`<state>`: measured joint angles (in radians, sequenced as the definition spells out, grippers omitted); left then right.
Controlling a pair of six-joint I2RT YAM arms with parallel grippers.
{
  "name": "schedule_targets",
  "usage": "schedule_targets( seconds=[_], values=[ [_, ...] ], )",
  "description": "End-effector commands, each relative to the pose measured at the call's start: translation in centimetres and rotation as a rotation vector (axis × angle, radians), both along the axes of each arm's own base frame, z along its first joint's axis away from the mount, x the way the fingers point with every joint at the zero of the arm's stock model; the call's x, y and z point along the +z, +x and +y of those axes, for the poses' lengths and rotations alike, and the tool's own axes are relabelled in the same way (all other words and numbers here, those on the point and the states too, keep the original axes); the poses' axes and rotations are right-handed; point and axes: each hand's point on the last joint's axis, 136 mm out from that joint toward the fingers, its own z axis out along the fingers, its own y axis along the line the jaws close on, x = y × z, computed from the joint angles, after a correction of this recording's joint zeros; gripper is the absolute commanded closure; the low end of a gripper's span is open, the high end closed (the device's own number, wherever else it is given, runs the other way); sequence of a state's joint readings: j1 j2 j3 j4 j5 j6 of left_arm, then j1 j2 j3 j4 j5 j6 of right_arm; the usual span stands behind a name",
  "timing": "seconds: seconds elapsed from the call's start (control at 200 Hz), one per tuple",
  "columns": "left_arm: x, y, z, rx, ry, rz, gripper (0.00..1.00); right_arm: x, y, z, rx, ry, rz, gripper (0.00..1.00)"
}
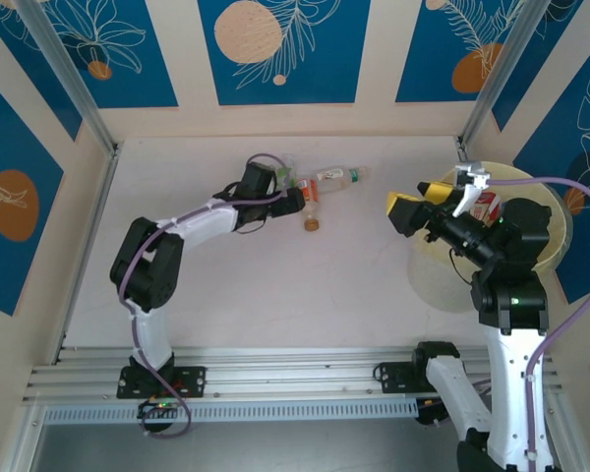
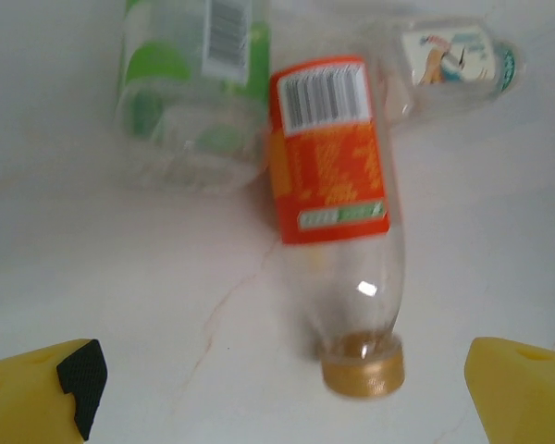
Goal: Put the plastic bottles in the bin
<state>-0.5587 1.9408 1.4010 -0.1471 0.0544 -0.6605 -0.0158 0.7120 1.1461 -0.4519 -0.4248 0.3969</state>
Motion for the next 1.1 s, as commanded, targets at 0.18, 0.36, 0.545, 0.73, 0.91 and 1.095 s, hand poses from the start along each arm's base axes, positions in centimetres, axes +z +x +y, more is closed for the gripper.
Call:
schedule_targets(
  seconds=[0.18,0.36,0.545,0.73,0.91,1.095],
  values=[
    [-1.6,-2.0,-3.5,0.099,0.201,0.021,0.0,-0.9,1.3,0.5,-0.031,-0.029,-0.005,0.0],
    [-3.6,-1.9,-5.4,0.11,0.26,0.014,0.03,-1.4,1.1,0.7,-0.027,-0.049,0.0,0.0],
    [-6.4,-1.4,-5.0,0.169,0.331,0.023,0.1,-2.0,0.8,0.6,-0.037,-0.068,0.014,0.0],
    [-7.5,-1.2,-5.6,0.118,0.371,0.001,0.26,-2.5,0.5,0.3,-0.052,-0.084,0.024,0.0],
    [-7.6,-1.7,-6.0,0.057,0.373,-0.001,0.5,-3.1,0.8,0.0,-0.074,-0.098,0.031,0.0],
    [-5.3,-2.8,-6.5,-0.013,0.306,-0.05,0.67,-3.1,1.3,-0.1,-0.084,-0.099,0.032,0.01]
  ],
)
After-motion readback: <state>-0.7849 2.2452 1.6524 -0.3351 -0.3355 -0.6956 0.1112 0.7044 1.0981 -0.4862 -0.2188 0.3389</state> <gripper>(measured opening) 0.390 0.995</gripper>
